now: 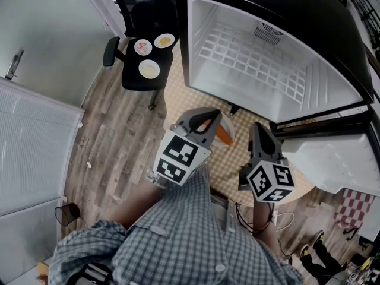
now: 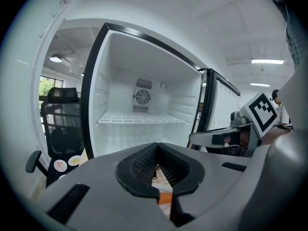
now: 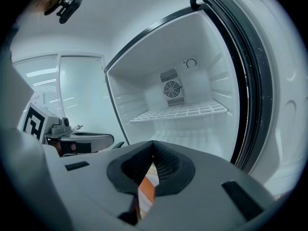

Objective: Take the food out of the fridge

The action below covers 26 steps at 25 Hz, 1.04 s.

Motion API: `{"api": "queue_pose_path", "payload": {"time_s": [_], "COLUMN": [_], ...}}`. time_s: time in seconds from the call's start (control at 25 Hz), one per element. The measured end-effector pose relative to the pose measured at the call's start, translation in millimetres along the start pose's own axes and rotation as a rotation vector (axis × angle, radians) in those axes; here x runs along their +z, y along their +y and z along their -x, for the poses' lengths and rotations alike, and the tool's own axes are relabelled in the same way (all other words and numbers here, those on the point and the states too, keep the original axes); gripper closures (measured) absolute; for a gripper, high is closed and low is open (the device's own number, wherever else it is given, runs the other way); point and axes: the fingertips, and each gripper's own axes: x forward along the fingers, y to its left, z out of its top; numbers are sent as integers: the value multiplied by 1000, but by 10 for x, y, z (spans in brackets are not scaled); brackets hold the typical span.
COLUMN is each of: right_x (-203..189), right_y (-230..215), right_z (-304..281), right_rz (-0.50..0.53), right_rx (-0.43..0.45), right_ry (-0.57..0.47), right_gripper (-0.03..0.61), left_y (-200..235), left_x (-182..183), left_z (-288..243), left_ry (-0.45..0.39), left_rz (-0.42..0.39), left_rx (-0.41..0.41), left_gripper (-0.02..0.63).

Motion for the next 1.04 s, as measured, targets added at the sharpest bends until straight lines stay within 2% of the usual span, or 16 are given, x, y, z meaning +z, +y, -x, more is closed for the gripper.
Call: {"api": "queue_pose_path", "payload": {"time_s": [1.04], "right_x": [-114], "right_y": [49], "right_z": [-36], "right_rz": [-14], "right_rx": [12], "right_ry": [41], "right_gripper": [569], "left_y": [108], "left_x": [-135], "left_z": [28], "left_ry": [23], "left_rz": [118], "left_rx": [11], "left_gripper": [607]}}
